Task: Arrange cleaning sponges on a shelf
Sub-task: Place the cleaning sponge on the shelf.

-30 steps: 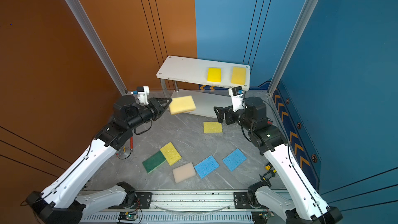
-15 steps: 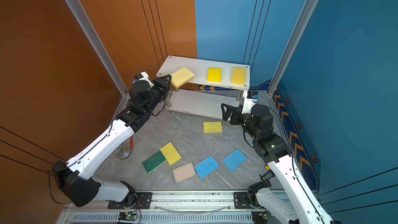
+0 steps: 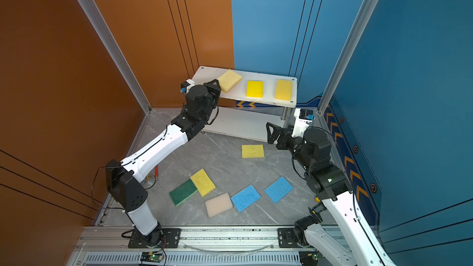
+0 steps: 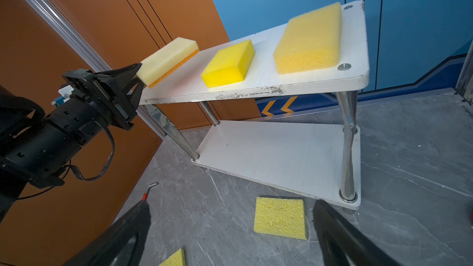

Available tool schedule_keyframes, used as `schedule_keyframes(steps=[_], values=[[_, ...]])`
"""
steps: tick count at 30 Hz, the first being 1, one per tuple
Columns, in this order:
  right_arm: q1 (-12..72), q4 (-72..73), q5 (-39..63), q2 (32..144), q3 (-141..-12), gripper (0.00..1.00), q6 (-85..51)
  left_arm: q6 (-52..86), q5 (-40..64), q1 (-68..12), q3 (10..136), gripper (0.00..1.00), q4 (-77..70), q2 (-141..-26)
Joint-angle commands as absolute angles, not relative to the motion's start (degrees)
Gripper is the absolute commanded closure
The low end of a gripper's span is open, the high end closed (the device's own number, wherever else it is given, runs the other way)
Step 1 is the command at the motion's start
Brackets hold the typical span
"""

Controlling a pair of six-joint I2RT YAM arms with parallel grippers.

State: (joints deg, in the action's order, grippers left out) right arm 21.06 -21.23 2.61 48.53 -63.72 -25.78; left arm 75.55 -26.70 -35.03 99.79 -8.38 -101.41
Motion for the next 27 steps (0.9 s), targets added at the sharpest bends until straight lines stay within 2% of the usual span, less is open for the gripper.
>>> schedule_keyframes(steps=[1, 18, 24, 27], values=[[21.3, -23.4, 0.6, 47.3, -64.2, 0.00, -26.0, 76.4, -31.2, -35.9, 102.0, 0.78, -8.3, -102.3], [21.1, -24.4, -0.9, 45.7, -62.8, 0.00, -27.2, 83.7, -32.6, -36.7, 102.1, 0.77, -4.0, -105.8], [21.1, -24.9, -1.5, 44.9, -62.1, 0.00, -27.2, 85.2, -32.6, -37.0, 102.1, 0.71, -3.5, -106.8], [21.1, -24.9, -1.6, 44.7, -61.7, 0.00, -27.2, 85.4, -32.3, -37.1, 102.5, 0.62, -3.4, -107.1]])
